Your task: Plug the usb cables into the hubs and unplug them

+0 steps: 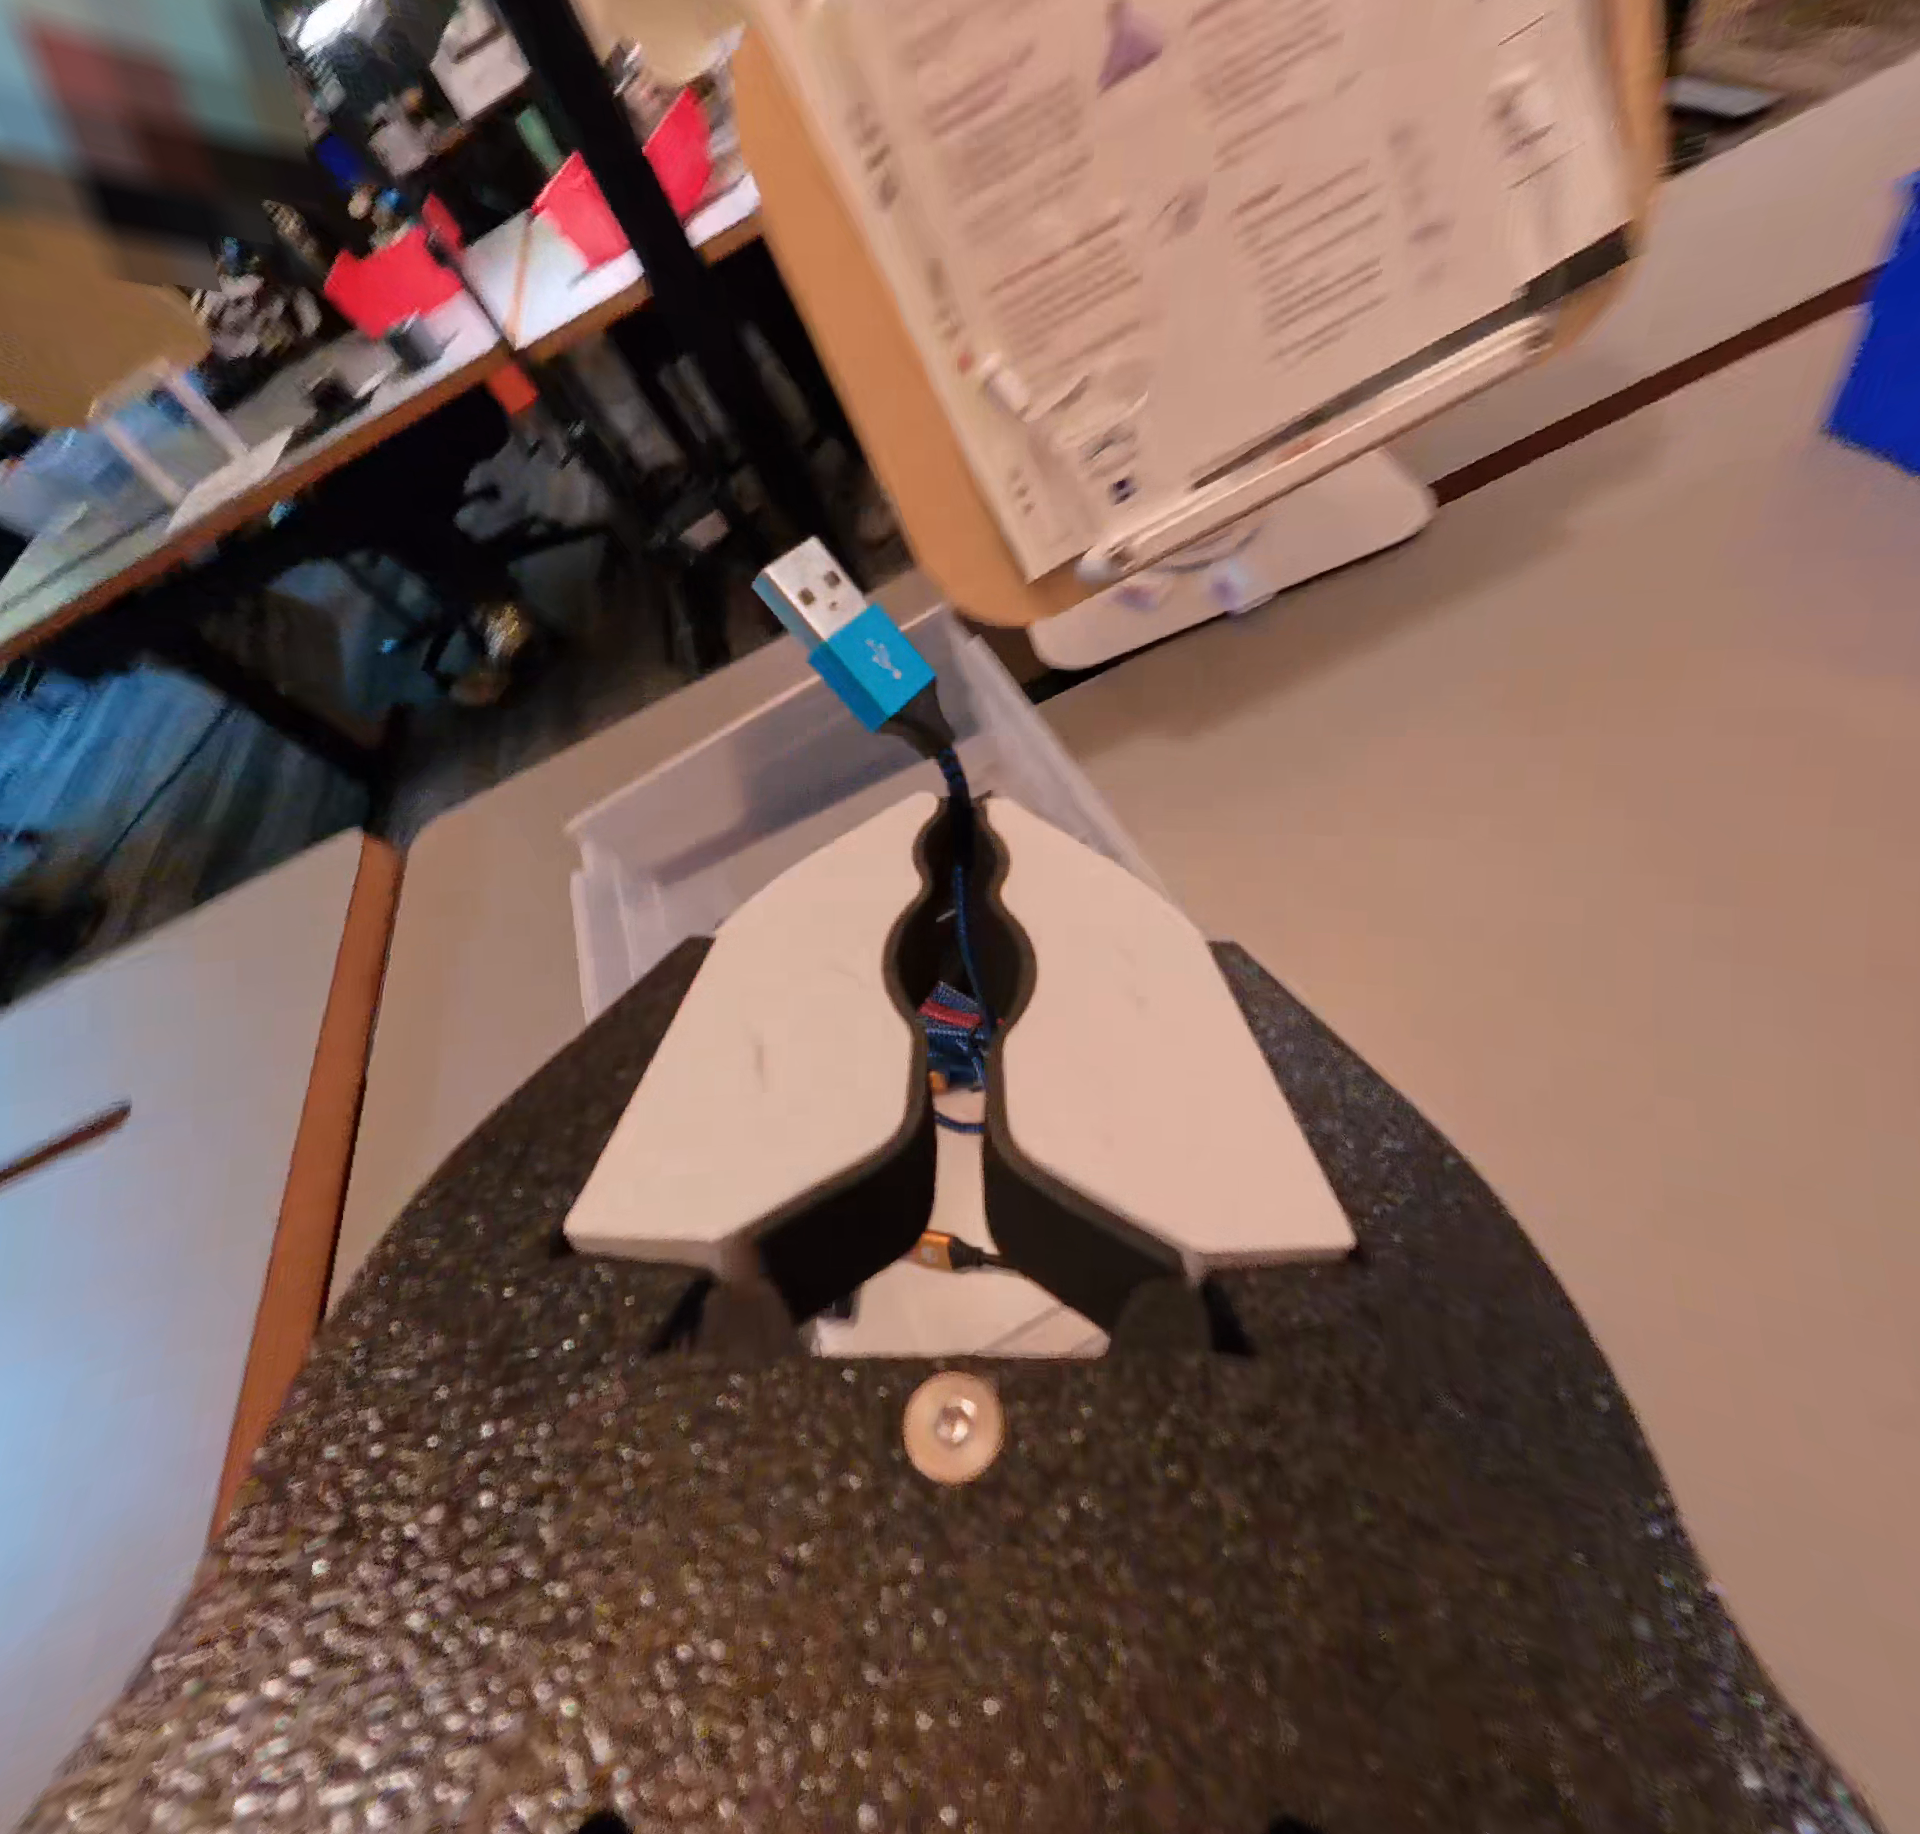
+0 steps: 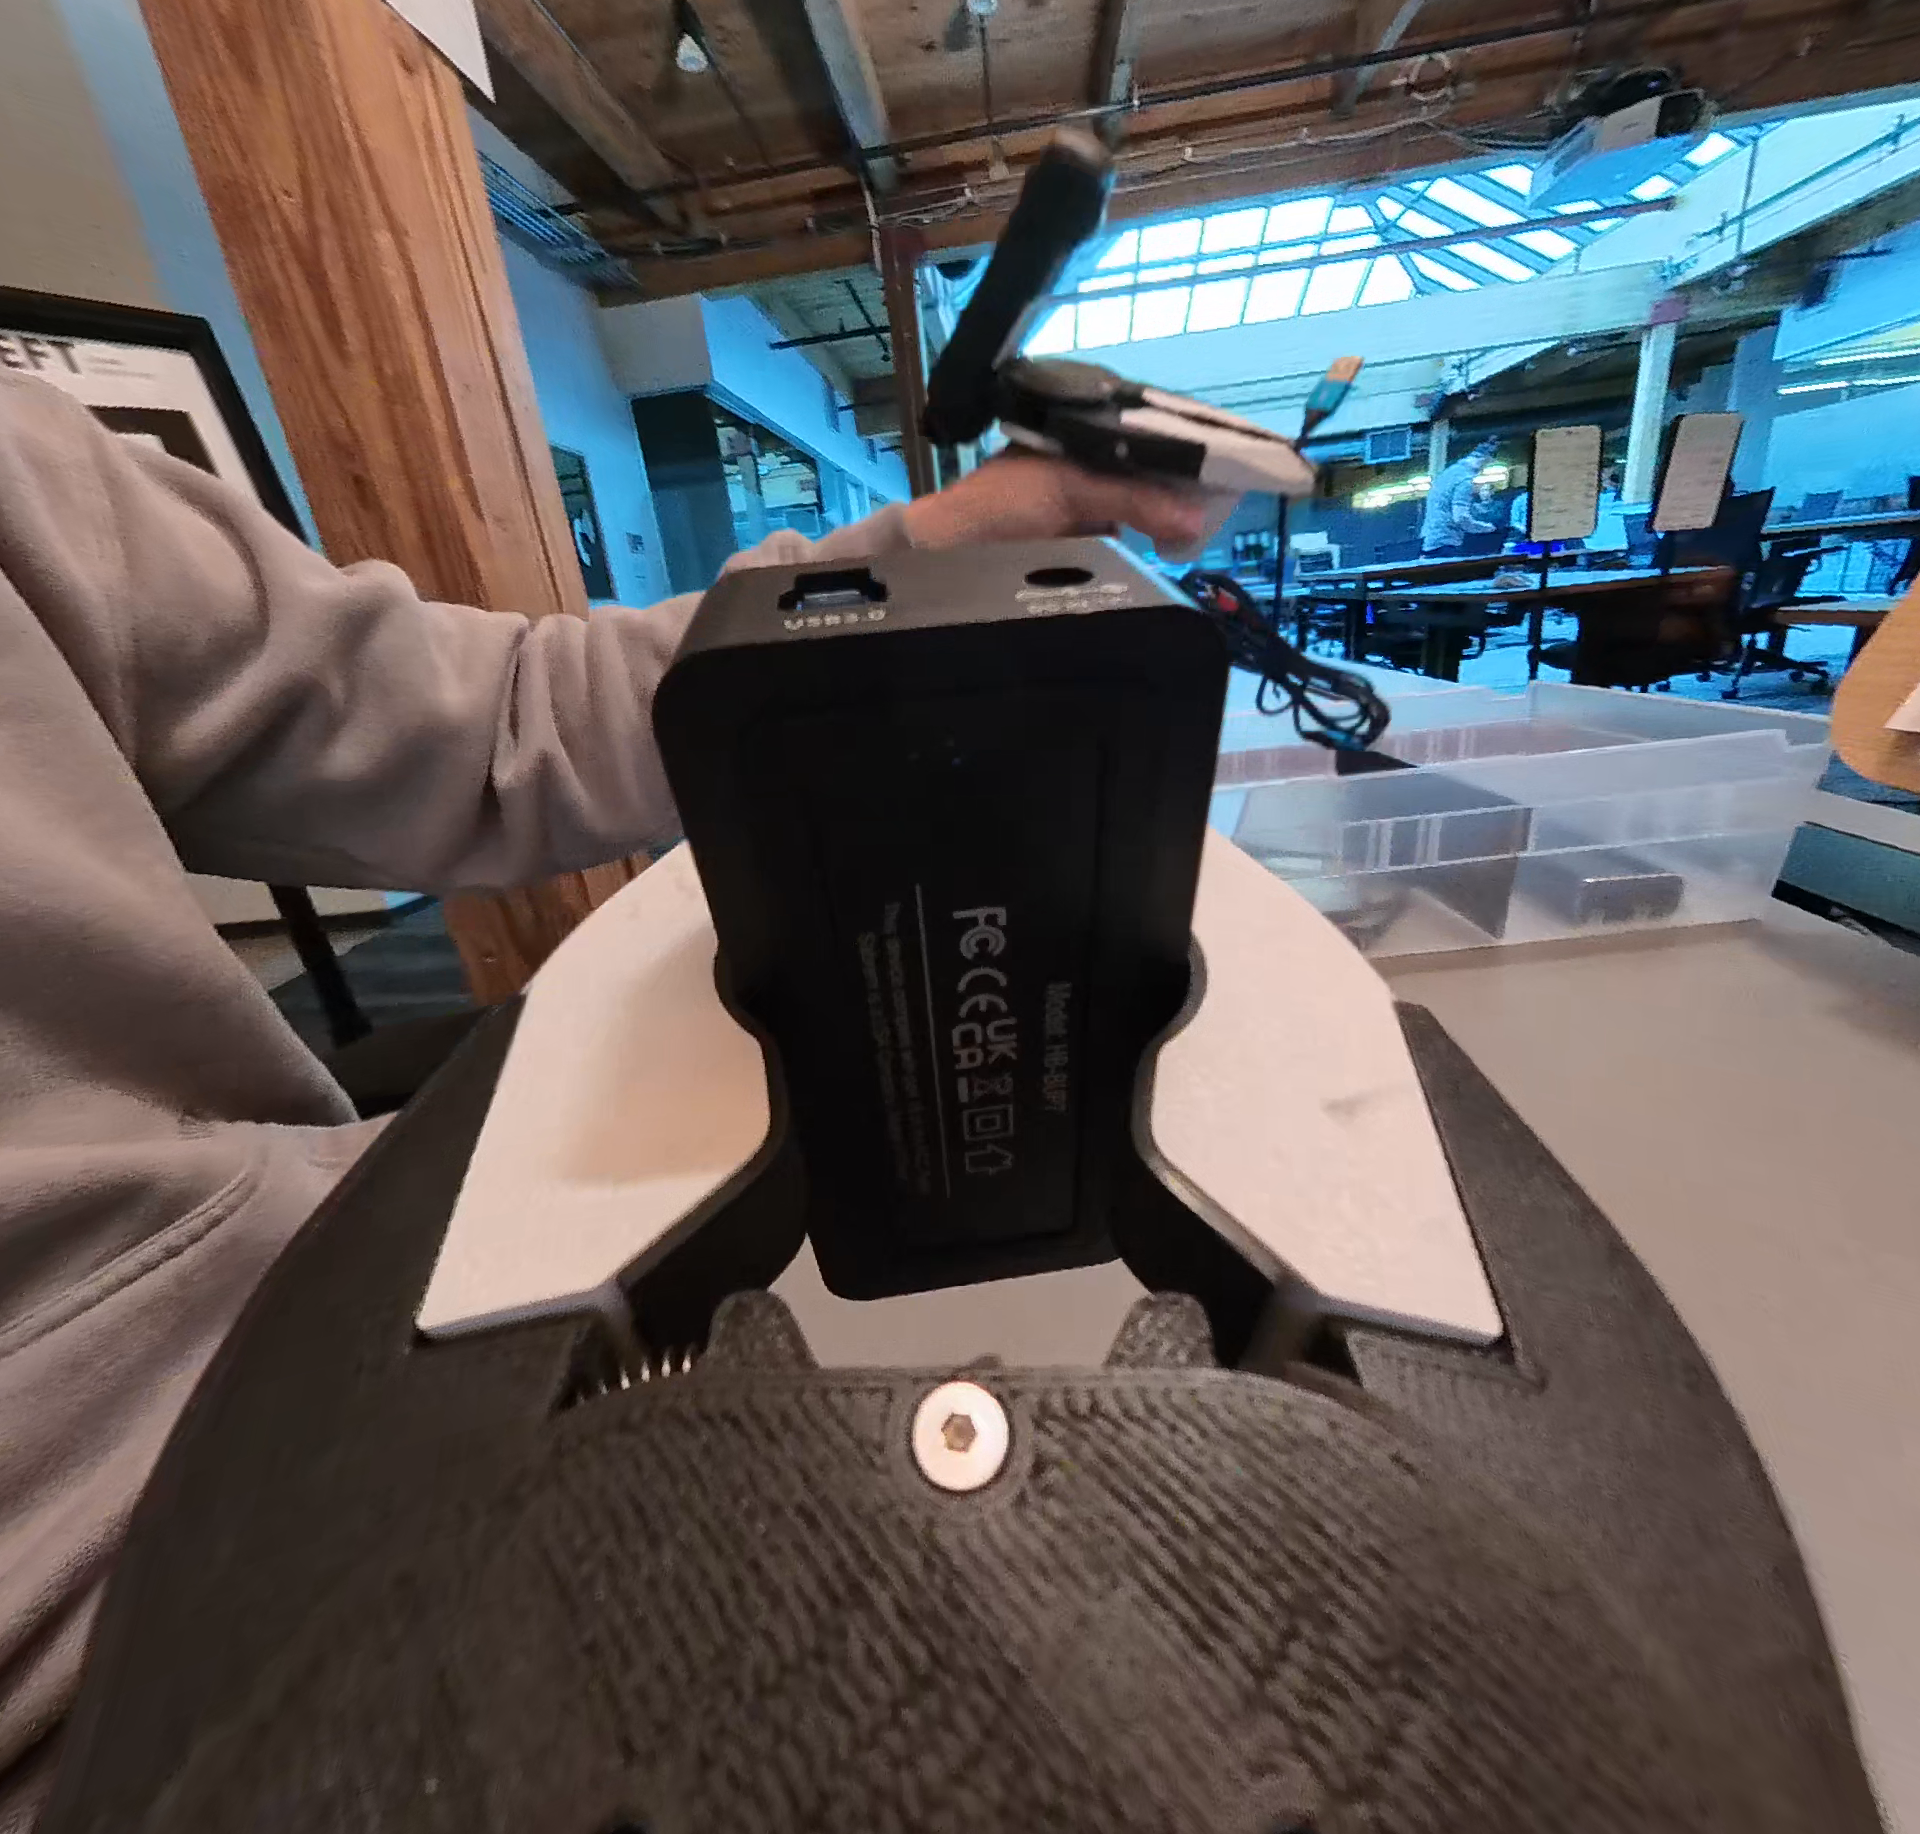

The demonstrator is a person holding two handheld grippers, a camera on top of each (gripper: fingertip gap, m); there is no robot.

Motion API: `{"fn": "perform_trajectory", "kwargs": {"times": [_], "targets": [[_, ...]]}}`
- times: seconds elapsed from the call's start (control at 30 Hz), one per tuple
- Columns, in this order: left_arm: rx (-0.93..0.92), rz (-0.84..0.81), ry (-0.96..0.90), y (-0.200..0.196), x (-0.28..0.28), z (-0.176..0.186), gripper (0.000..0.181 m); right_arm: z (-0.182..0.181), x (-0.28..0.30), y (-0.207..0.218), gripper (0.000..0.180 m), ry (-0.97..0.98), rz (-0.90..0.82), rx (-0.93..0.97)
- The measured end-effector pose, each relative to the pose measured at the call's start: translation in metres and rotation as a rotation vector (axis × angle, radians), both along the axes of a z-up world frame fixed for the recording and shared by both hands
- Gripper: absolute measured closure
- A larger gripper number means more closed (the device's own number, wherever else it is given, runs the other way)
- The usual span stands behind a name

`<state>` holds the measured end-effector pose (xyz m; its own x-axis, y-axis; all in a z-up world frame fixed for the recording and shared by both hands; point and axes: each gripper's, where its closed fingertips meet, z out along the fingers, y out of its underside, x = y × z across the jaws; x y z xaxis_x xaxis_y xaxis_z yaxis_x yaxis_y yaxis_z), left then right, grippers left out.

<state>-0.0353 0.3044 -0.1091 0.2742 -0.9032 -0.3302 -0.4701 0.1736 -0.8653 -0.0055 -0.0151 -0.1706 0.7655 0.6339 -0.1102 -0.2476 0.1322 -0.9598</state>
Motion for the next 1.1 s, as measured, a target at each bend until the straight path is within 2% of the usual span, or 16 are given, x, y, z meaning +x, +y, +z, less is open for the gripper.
{"fn": "perform_trajectory", "kwargs": {"times": [0.13, 0.27, 0.37, 0.47, 0.6, 0.7, 0.87, 0.97, 1.1], "targets": [[0.002, -0.279, 0.066, -0.072, 0.001, 0.033, 0.178, 0.001, -0.002, -0.001, 0.105, -0.01, 0.006, 0.007], [-0.069, -0.639, 0.204, -0.159, -0.008, 0.032, 0.178, -0.004, -0.002, 0.001, 0.105, -0.039, -0.024, -0.011], [-0.11, -0.874, 0.266, -0.205, -0.017, 0.014, 0.178, -0.006, -0.002, 0.004, 0.105, -0.059, -0.049, -0.015], [-0.144, -1.024, 0.228, -0.232, -0.019, -0.013, 0.178, -0.01, -0.002, 0.006, 0.105, -0.083, -0.065, -0.032], [-0.074, -1.172, 0.118, -0.255, -0.018, -0.057, 0.178, -0.013, -0.005, 0.008, 0.105, -0.12, -0.076, -0.036], [-0.002, -1.187, 0.016, -0.26, -0.009, -0.085, 0.178, -0.014, -0.007, 0.007, 0.105, -0.12, -0.067, -0.035], [0.022, -1.086, 0.01, -0.249, 0.007, -0.119, 0.178, -0.021, -0.006, 0.01, 0.105, -0.158, -0.082, -0.063], [0.022, -1.024, -0.01, -0.241, 0.015, -0.124, 0.178, -0.022, -0.004, 0.011, 0.105, -0.158, -0.092, -0.07], [-0.039, -0.851, 0.001, -0.224, 0.028, -0.126, 0.178, -0.021, -0.006, 0.008, 0.106, -0.143, -0.059, -0.066]]}}
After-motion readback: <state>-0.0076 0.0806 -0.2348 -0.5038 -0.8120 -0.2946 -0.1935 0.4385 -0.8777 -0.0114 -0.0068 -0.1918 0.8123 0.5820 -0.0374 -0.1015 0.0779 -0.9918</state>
